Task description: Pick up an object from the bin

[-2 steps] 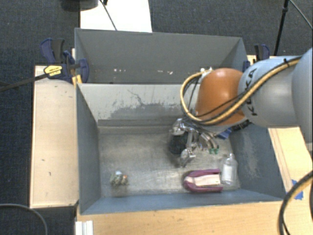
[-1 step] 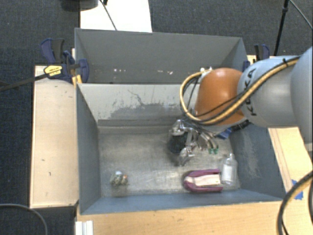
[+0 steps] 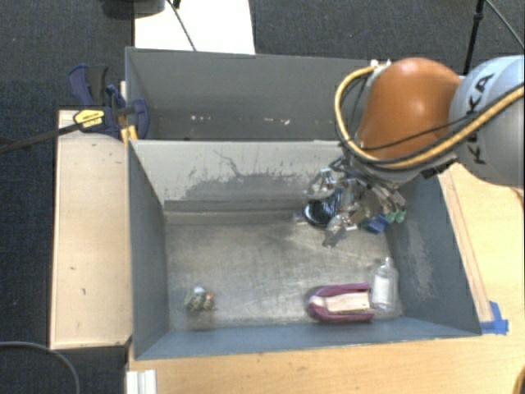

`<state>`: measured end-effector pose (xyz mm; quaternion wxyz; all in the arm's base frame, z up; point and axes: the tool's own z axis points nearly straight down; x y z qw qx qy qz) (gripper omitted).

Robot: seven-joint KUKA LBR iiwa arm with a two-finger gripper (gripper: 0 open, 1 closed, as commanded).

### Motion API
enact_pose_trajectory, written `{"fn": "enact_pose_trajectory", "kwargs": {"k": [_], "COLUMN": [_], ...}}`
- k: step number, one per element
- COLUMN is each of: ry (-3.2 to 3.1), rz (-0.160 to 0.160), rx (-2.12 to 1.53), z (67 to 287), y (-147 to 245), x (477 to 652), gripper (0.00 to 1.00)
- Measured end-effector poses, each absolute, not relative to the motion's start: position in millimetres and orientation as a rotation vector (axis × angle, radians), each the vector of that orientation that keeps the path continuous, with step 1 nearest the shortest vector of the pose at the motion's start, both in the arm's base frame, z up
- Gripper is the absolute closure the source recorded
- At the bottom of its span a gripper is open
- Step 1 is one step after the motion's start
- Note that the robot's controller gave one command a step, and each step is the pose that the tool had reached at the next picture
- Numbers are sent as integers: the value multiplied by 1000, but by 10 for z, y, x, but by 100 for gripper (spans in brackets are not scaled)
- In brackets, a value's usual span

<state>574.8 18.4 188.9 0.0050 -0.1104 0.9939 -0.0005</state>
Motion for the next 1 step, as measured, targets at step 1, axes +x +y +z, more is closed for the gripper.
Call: {"fn": "enact_pose_trajectory", "kwargs": {"k": [1], "ry": [3113], "rz": [0], "rx": [-368], "z": [2288], "y": [123], "x": [5721], "gripper": [100]}}
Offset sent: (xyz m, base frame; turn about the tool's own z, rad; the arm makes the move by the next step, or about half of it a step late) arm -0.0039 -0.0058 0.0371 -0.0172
